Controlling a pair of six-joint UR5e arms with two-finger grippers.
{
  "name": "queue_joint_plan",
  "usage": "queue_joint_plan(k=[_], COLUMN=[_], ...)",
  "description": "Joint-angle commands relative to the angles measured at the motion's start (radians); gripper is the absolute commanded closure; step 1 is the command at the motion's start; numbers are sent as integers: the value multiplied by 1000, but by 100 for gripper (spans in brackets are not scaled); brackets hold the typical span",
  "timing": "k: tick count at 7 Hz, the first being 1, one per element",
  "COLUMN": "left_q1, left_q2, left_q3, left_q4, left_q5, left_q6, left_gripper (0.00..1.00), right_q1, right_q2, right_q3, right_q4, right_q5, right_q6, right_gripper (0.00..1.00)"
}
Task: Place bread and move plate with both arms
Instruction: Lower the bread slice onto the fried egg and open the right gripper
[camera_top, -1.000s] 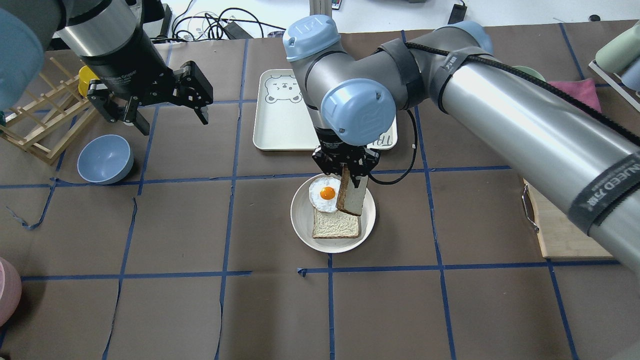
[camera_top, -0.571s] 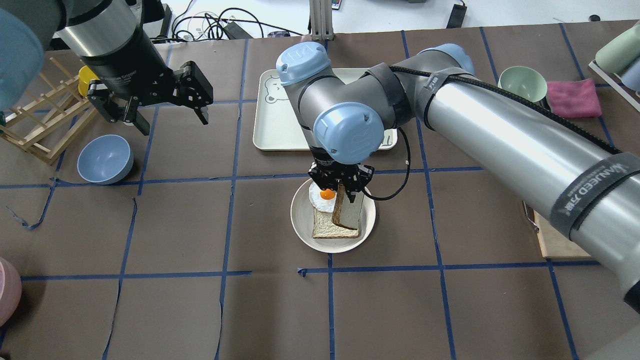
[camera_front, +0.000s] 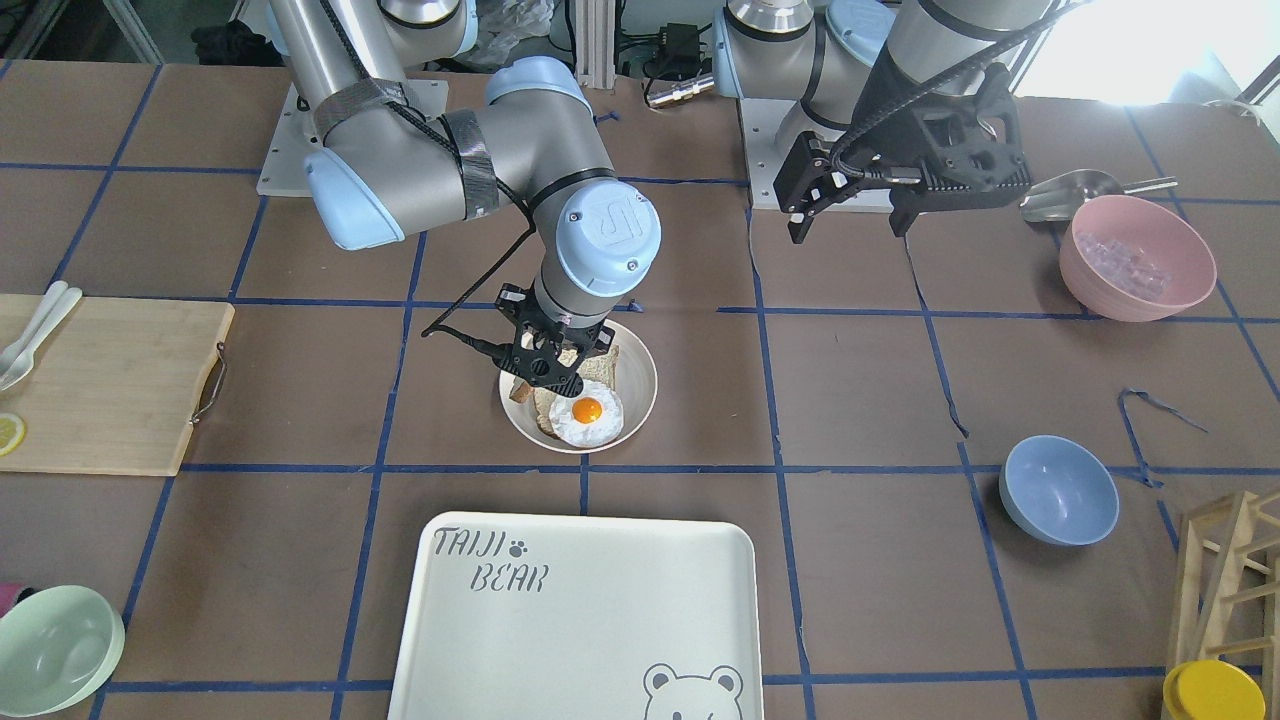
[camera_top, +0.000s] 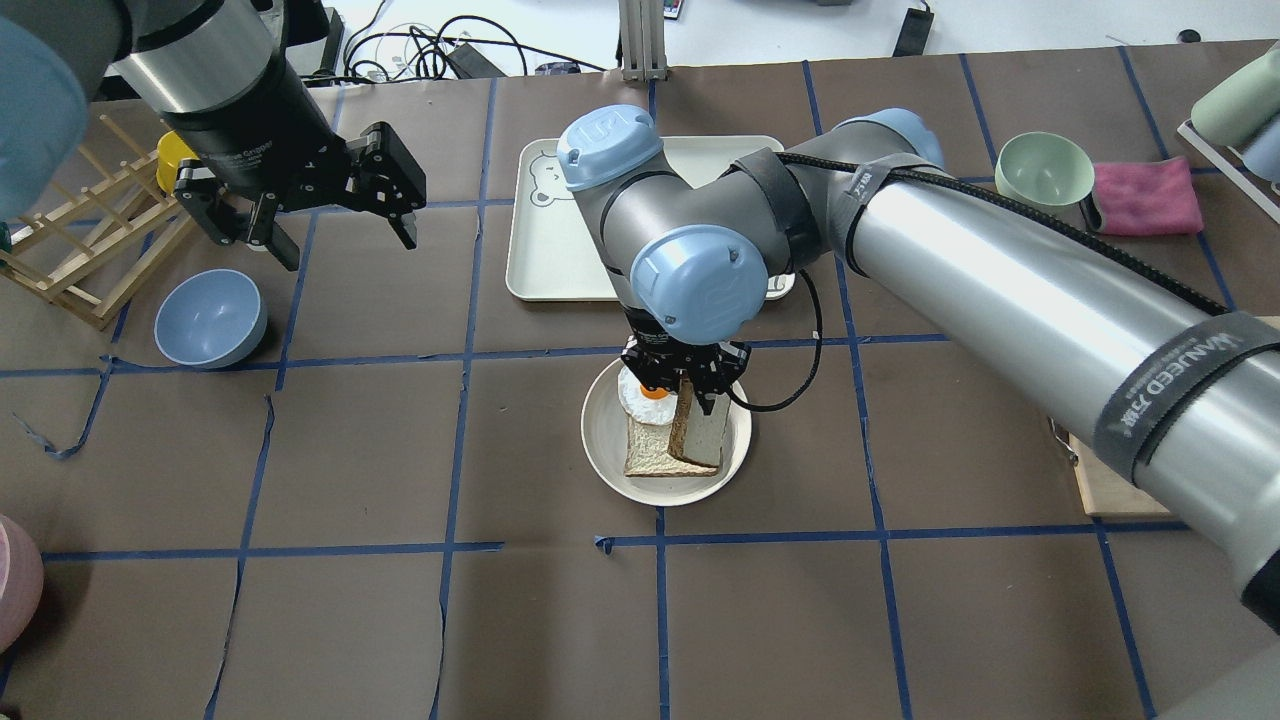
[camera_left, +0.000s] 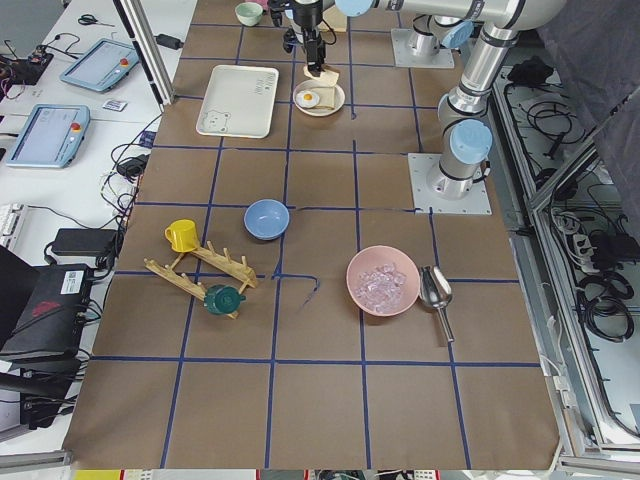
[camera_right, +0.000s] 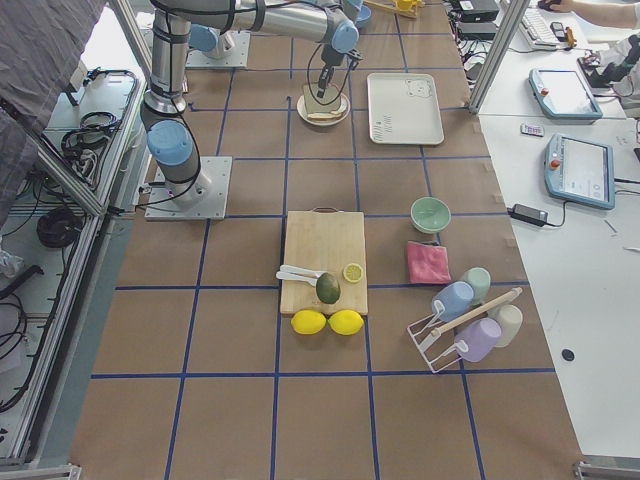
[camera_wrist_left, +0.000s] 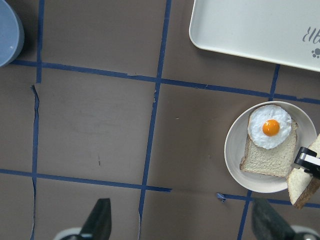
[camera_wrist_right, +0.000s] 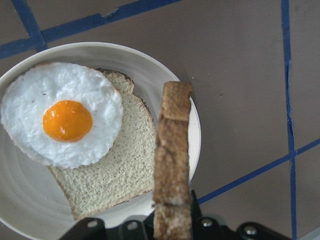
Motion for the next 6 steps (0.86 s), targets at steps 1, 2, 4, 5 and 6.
queue_joint_plan(k=[1, 2, 4, 5, 6], left_q1=[0, 0, 0, 0, 0], left_q2=[0, 0, 0, 0, 0], left_q3=[0, 0, 0, 0, 0], left_q4=[0, 0, 0, 0, 0], left_q5=[0, 0, 0, 0, 0], left_q6=[0, 0, 0, 0, 0], left_gripper=[0, 0, 0, 0, 0], right_q1=[0, 0, -2, -2, -2], right_q2=[0, 1, 0, 0, -2], right_q3=[16, 33, 47, 47, 45], right_q4=[-15, -50, -61, -90, -129], right_q5=[3, 6, 0, 6, 12], right_q6=[3, 5, 0, 3, 11], right_gripper=[100, 100, 100, 77, 61])
